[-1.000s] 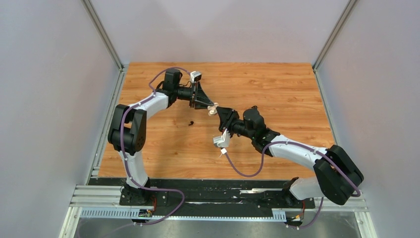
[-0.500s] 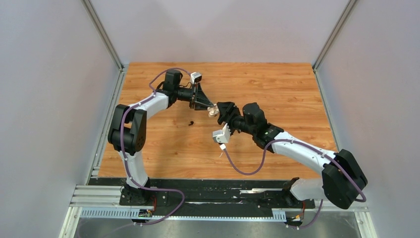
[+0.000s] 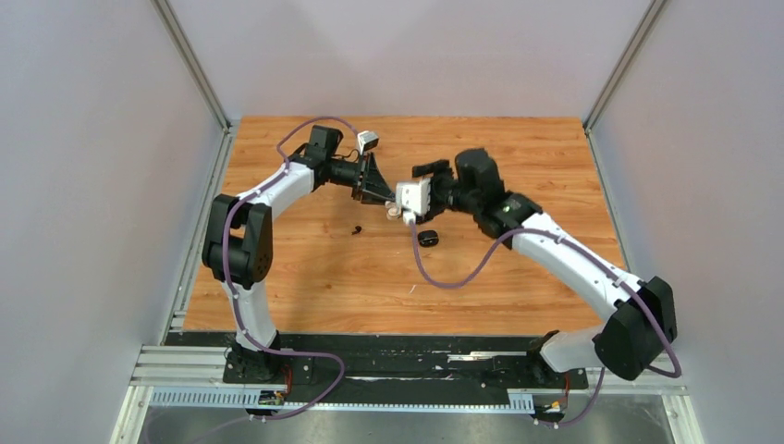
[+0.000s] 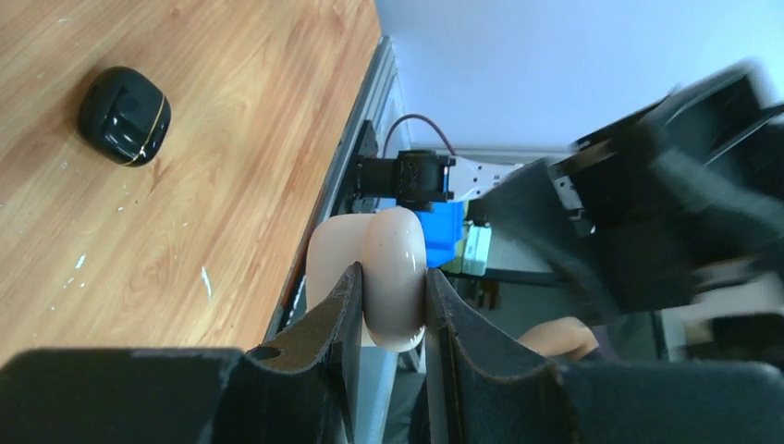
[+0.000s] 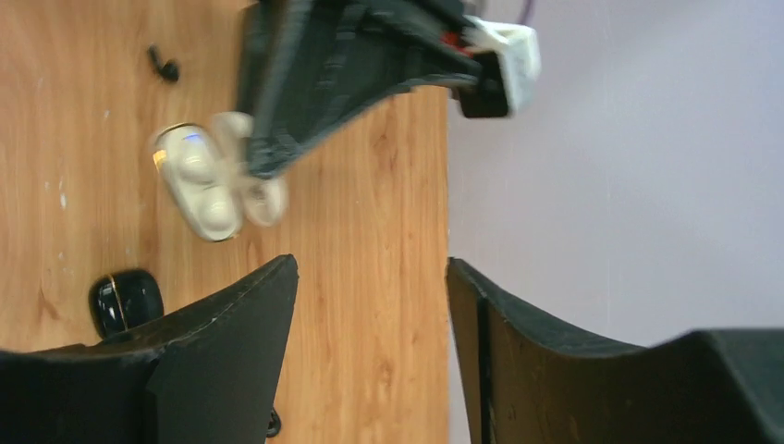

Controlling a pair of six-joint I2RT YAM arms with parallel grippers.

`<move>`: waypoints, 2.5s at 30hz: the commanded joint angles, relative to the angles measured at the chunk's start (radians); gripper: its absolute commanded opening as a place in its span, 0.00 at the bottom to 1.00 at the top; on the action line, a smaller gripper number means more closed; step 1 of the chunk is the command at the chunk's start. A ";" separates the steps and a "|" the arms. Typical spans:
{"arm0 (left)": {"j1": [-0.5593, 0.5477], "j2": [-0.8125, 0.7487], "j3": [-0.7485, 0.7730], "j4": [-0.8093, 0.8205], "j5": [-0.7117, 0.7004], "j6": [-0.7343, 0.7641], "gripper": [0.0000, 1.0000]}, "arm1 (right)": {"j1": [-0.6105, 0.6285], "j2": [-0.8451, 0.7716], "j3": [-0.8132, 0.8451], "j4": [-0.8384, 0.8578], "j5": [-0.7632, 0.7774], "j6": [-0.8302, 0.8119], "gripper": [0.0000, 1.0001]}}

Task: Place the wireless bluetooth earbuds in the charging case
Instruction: Insert the right earbud into the right side groove of the charging case, then pass from the left arm to the right, then close the charging case with the earbuds at the center of the board.

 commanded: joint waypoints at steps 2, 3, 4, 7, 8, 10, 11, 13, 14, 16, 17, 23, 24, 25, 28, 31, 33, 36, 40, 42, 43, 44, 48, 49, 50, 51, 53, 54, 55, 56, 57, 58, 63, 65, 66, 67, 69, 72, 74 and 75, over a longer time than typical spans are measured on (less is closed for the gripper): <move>-0.006 -0.032 0.116 -0.305 0.025 0.367 0.00 | -0.126 0.082 0.344 -0.368 -0.221 0.587 0.60; -0.006 -0.038 0.120 -0.316 0.048 0.423 0.00 | -0.151 0.100 0.378 -0.400 -0.277 0.642 0.58; -0.006 -0.051 0.120 -0.334 0.057 0.452 0.00 | -0.176 0.120 0.406 -0.424 -0.332 0.697 0.57; -0.006 -0.078 0.121 -0.374 0.108 0.592 0.00 | -0.232 0.185 0.471 -0.497 -0.524 0.790 0.56; -0.006 -0.087 0.125 -0.388 0.117 0.625 0.00 | -0.241 0.204 0.483 -0.513 -0.586 0.800 0.55; -0.006 -0.093 0.144 -0.421 0.153 0.670 0.00 | -0.243 0.241 0.506 -0.572 -0.686 0.765 0.55; -0.006 -0.093 0.154 -0.436 0.158 0.684 0.00 | -0.243 0.253 0.513 -0.610 -0.730 0.727 0.55; -0.006 -0.093 0.187 -0.496 0.168 0.735 0.00 | -0.243 0.263 0.504 -0.641 -0.785 0.661 0.55; -0.006 -0.090 0.214 -0.550 0.172 0.781 0.00 | -0.242 0.265 0.490 -0.642 -0.798 0.637 0.55; -0.006 -0.090 0.251 -0.629 0.175 0.850 0.00 | -0.235 0.263 0.462 -0.638 -0.807 0.590 0.56; -0.006 -0.091 0.259 -0.644 0.177 0.863 0.00 | -0.228 0.262 0.451 -0.632 -0.808 0.574 0.57; -0.007 -0.115 0.268 -0.664 0.196 0.872 0.00 | -0.155 0.253 0.415 -0.573 -0.795 0.549 0.57; -0.006 -0.116 0.268 -0.663 0.202 0.872 0.00 | -0.145 0.253 0.411 -0.559 -0.787 0.554 0.57; -0.007 -0.118 0.269 -0.663 0.204 0.870 0.00 | -0.139 0.254 0.406 -0.545 -0.780 0.567 0.56; -0.008 -0.121 0.273 -0.662 0.217 0.865 0.00 | -0.134 0.261 0.392 -0.486 -0.767 0.624 0.56; -0.008 -0.123 0.273 -0.655 0.215 0.857 0.00 | -0.134 0.267 0.387 -0.436 -0.755 0.688 0.56; -0.008 -0.124 0.272 -0.651 0.219 0.853 0.00 | -0.134 0.264 0.380 -0.403 -0.737 0.729 0.56; -0.008 -0.120 0.269 -0.625 0.236 0.816 0.00 | -0.134 0.258 0.363 -0.350 -0.684 0.786 0.57; -0.008 -0.110 0.271 -0.611 0.231 0.798 0.00 | -0.134 0.262 0.351 -0.322 -0.625 0.801 0.57; -0.008 -0.104 0.267 -0.608 0.229 0.793 0.00 | -0.134 0.264 0.350 -0.316 -0.603 0.805 0.58; -0.008 -0.096 0.260 -0.595 0.229 0.771 0.00 | -0.134 0.262 0.348 -0.315 -0.596 0.796 0.58; -0.007 -0.091 0.256 -0.584 0.230 0.752 0.00 | -0.133 0.258 0.344 -0.313 -0.587 0.787 0.59; -0.007 -0.062 0.239 -0.537 0.254 0.655 0.00 | -0.134 0.240 0.337 -0.298 -0.592 0.757 0.60; -0.007 -0.058 0.246 -0.545 0.259 0.659 0.00 | -0.134 0.234 0.329 -0.290 -0.611 0.749 0.60; -0.007 -0.049 0.253 -0.567 0.262 0.666 0.00 | -0.133 0.227 0.324 -0.280 -0.632 0.747 0.60; -0.007 -0.044 0.269 -0.581 0.267 0.686 0.00 | -0.133 0.225 0.319 -0.271 -0.648 0.753 0.58; -0.006 -0.021 0.310 -0.643 0.266 0.739 0.00 | -0.131 0.232 0.317 -0.255 -0.655 0.784 0.53; -0.006 -0.003 0.326 -0.690 0.266 0.760 0.00 | -0.131 0.235 0.316 -0.248 -0.653 0.805 0.51; -0.006 0.006 0.357 -0.711 0.265 0.795 0.00 | -0.133 0.237 0.317 -0.242 -0.651 0.825 0.49; -0.006 0.020 0.370 -0.744 0.265 0.817 0.00 | -0.134 0.237 0.315 -0.237 -0.655 0.838 0.47; -0.006 0.026 0.389 -0.751 0.261 0.823 0.00 | -0.133 0.236 0.311 -0.232 -0.662 0.846 0.43; -0.006 0.032 0.397 -0.755 0.258 0.826 0.00 | -0.134 0.233 0.309 -0.229 -0.669 0.851 0.39; -0.006 0.041 0.410 -0.749 0.219 0.830 0.00 | -0.145 0.247 0.314 -0.225 -0.674 0.927 0.19; -0.006 0.033 0.417 -0.749 0.183 0.845 0.00 | -0.165 0.271 0.330 -0.225 -0.684 0.990 0.16; -0.006 0.021 0.419 -0.749 0.152 0.867 0.00 | -0.179 0.287 0.341 -0.225 -0.697 1.031 0.15; -0.006 0.012 0.419 -0.748 0.135 0.878 0.00 | -0.196 0.306 0.353 -0.225 -0.716 1.070 0.13; -0.007 -0.024 0.399 -0.684 0.076 0.891 0.08 | -0.231 0.345 0.376 -0.216 -0.768 1.160 0.13; -0.008 -0.127 0.281 -0.508 -0.005 0.817 0.24 | -0.269 0.392 0.392 -0.180 -0.831 1.268 0.14; -0.009 -0.187 0.196 -0.369 -0.036 0.762 0.32 | -0.284 0.414 0.386 -0.150 -0.851 1.344 0.14; -0.010 -0.216 0.175 -0.308 -0.045 0.751 0.34 | -0.292 0.428 0.391 -0.142 -0.865 1.367 0.14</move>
